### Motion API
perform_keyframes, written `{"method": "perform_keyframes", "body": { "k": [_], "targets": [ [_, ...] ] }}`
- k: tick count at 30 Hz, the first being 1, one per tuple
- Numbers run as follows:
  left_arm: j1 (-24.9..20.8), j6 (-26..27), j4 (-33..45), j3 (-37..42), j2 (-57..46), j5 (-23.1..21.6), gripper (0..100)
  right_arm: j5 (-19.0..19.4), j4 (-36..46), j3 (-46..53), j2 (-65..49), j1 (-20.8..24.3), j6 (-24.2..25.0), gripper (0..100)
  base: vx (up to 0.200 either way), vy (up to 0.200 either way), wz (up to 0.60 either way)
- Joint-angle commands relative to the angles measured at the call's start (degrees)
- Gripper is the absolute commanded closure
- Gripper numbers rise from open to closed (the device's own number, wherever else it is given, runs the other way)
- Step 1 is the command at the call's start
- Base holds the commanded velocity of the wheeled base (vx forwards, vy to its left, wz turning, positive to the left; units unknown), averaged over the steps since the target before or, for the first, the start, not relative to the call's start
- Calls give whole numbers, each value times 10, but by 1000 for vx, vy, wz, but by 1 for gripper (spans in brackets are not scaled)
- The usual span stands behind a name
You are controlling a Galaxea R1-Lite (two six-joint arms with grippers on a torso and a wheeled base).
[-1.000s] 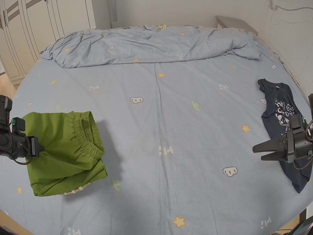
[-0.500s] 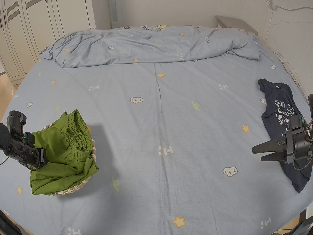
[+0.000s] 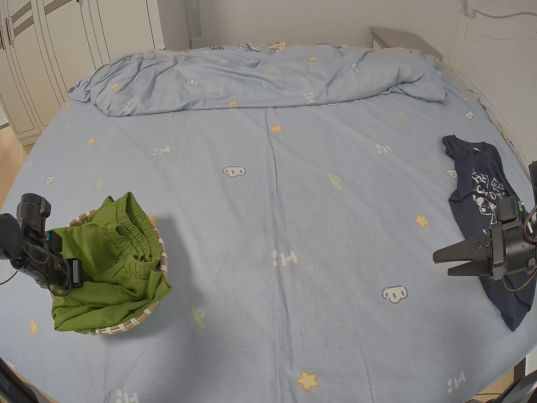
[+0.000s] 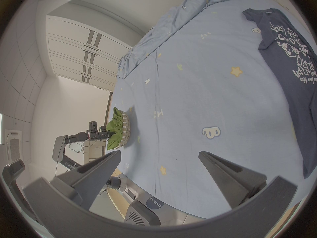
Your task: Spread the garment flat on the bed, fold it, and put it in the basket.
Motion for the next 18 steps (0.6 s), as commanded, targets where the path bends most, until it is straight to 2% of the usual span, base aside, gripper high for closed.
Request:
{"method": "perform_keyframes", "body": {
  "k": [1, 14, 18],
  "targets": [
    [-4, 0, 0, 3, -50, -2, 0, 0, -1, 0, -1, 0, 0, 0, 0, 0, 0],
    [-21, 3, 5, 26, -255, -1, 0, 0, -1, -4, -22, -1, -1, 0, 0, 0, 0],
    [-47, 4, 7, 59, -365, -1, 0, -2, -1, -4, -96, -1, -5, 0, 0, 0, 0]
  ]
}}
